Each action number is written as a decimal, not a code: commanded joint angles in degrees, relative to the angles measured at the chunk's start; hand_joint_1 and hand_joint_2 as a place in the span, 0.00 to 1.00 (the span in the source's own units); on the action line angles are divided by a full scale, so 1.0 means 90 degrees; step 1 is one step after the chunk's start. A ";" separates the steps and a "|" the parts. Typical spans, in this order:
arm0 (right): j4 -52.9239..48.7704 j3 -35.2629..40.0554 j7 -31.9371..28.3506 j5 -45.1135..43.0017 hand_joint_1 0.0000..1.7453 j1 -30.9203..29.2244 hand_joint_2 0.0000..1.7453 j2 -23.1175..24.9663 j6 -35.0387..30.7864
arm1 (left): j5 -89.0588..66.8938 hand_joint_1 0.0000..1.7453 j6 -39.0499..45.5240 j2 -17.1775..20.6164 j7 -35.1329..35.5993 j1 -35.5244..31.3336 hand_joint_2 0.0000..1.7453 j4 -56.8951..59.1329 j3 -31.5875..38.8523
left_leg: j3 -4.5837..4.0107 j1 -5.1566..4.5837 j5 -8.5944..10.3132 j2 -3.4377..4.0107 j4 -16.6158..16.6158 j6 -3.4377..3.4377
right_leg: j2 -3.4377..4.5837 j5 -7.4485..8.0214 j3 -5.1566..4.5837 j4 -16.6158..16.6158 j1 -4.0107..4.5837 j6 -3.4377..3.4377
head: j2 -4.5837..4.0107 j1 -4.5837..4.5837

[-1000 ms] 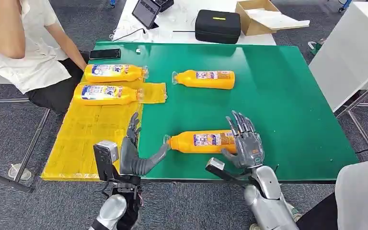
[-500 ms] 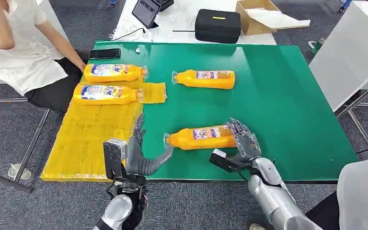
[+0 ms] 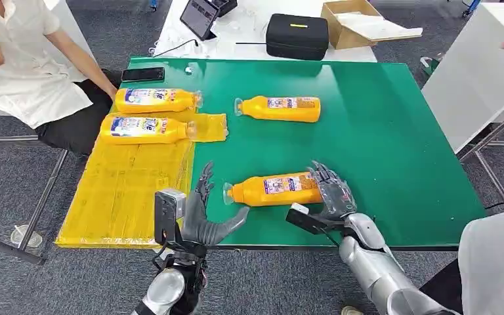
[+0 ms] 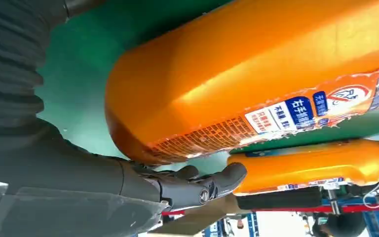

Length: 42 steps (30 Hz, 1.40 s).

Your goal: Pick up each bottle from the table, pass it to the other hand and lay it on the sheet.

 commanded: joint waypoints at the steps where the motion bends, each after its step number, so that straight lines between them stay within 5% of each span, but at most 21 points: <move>1: 0.0563 0.0623 0.0324 0.0279 0.00 -0.0118 1.00 -0.0039 -0.0146 | -0.0057 0.00 -0.0002 0.0216 -0.0003 -0.0205 1.00 0.0167 -0.0226 | 0.0017 0.0001 -0.0001 0.0001 -0.0006 0.0001 | -0.0007 0.0000 0.0017 -0.0006 0.0004 -0.0013 | 0.0000 0.0000; 21: 0.1048 0.0923 0.0507 0.0552 0.00 -0.0582 1.00 0.0180 -0.0097 | 0.0051 0.00 -0.0003 0.0094 -0.0056 -0.0368 1.00 0.0440 -0.0318 | 0.0018 0.0001 0.0004 0.0005 -0.0004 0.0002 | -0.0005 0.0011 0.0016 -0.0003 0.0005 -0.0018 | 0.0000 -0.0002; 22: 0.1060 0.0767 0.0421 0.0328 0.05 -0.0550 1.00 0.0196 -0.0029 | 0.0126 0.00 -0.0009 0.0110 -0.0093 -0.0322 1.00 0.0355 -0.0278 | 0.0028 -0.0001 0.0001 0.0008 -0.0007 0.0004 | -0.0006 0.0009 0.0025 -0.0005 0.0004 -0.0023 | 0.0000 0.0000; 23: 0.1060 0.0767 0.0421 0.0328 0.85 -0.0550 1.00 0.0196 -0.0029 | 0.0126 0.00 -0.0009 0.0110 -0.0093 -0.0322 1.00 0.0355 -0.0278 | 0.0020 0.0002 0.0003 0.0004 -0.0004 0.0003 | -0.0007 0.0010 0.0020 -0.0004 0.0006 -0.0019 | 0.0002 0.0000; 24: 0.1140 0.0787 0.0418 0.0304 0.85 -0.0595 1.00 0.0167 0.0170 | 0.0139 0.00 -0.0020 0.0144 -0.0098 -0.0295 1.00 0.0272 -0.0286 | 0.0019 0.0000 0.0003 0.0005 -0.0004 0.0003 | -0.0005 0.0011 0.0017 -0.0003 0.0005 -0.0018 | 0.0000 -0.0002; 25: 0.1147 0.0776 0.0426 0.0285 0.99 -0.0605 1.00 0.0141 0.0171 | 0.0156 0.00 -0.0024 0.0167 -0.0095 -0.0268 1.00 0.0210 -0.0290 | 0.0025 -0.0001 0.0003 0.0005 -0.0006 0.0004 | -0.0008 0.0010 0.0023 -0.0005 0.0004 -0.0022 | 0.0000 -0.0002; 42: 0.1451 0.0695 0.0546 0.0208 1.00 -0.0566 1.00 -0.0108 0.0608 | 0.0128 0.00 0.0110 0.0232 -0.0150 -0.0207 1.00 0.0129 -0.0242 | 0.0024 0.0001 0.0011 -0.0019 -0.0009 0.0008 | -0.0025 0.0007 0.0033 -0.0010 0.0004 -0.0019 | 0.0000 -0.0002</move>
